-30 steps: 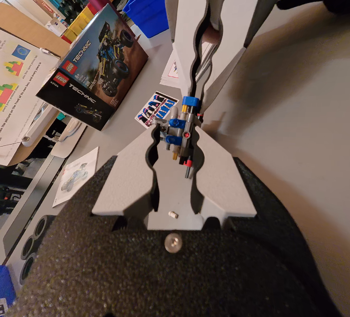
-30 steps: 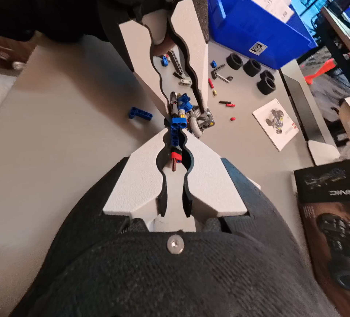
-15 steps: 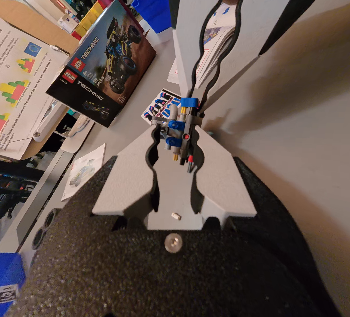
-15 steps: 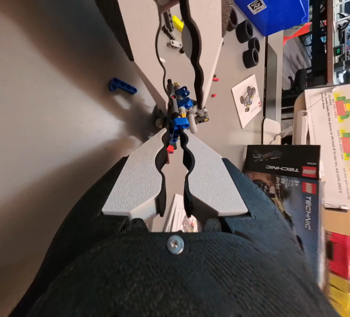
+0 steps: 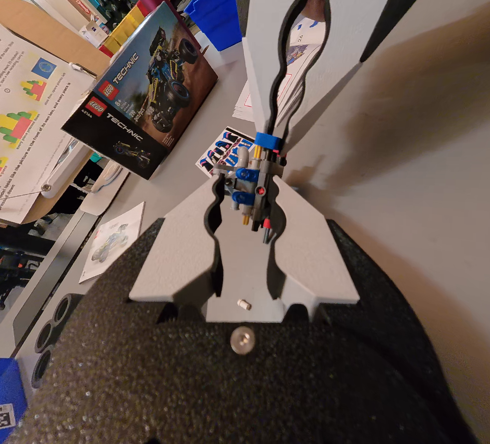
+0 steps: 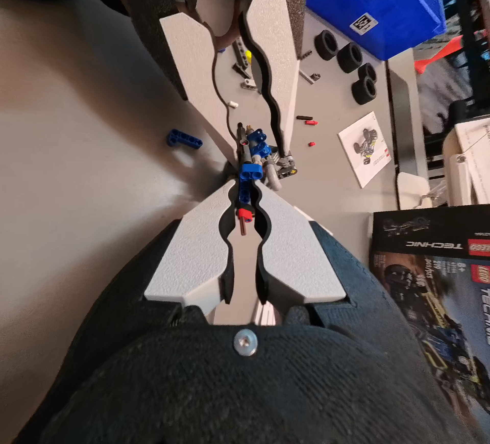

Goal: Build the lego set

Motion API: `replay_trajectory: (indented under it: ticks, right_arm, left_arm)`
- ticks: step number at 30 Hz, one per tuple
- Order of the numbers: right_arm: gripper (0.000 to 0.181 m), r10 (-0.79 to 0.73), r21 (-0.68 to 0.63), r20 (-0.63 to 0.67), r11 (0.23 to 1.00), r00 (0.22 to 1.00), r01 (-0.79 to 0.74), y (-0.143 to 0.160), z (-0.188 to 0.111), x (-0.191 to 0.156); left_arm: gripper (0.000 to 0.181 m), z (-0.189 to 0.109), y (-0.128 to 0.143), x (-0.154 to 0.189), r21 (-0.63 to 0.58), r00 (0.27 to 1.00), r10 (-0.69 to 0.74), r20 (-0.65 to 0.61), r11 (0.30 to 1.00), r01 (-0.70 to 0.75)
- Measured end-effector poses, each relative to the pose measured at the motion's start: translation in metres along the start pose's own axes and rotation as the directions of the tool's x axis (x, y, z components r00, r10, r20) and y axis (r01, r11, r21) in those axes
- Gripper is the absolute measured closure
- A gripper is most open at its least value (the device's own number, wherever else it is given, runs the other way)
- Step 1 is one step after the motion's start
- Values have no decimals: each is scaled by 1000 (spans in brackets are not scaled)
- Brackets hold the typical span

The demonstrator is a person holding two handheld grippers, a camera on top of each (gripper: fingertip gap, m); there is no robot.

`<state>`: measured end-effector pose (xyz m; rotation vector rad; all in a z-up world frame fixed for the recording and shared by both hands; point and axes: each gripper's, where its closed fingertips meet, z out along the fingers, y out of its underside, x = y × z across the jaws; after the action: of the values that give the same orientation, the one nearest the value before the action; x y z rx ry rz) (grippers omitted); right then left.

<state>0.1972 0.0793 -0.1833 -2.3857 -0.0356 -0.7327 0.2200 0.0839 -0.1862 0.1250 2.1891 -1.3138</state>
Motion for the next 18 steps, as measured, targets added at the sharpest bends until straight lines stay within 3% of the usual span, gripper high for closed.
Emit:
replay_trajectory:
  ticks: [9,18]
  right_arm:
    - [176,116,16,85,993,990,-118,-4,1,5]
    - [176,91,-6,134,996,987,-91,0,6,2]
  left_arm:
    - [151,-2,2,-3,14,1000,-30,0,999,30]
    - [151,-3,3,-4,22,999,-37,1,999,37]
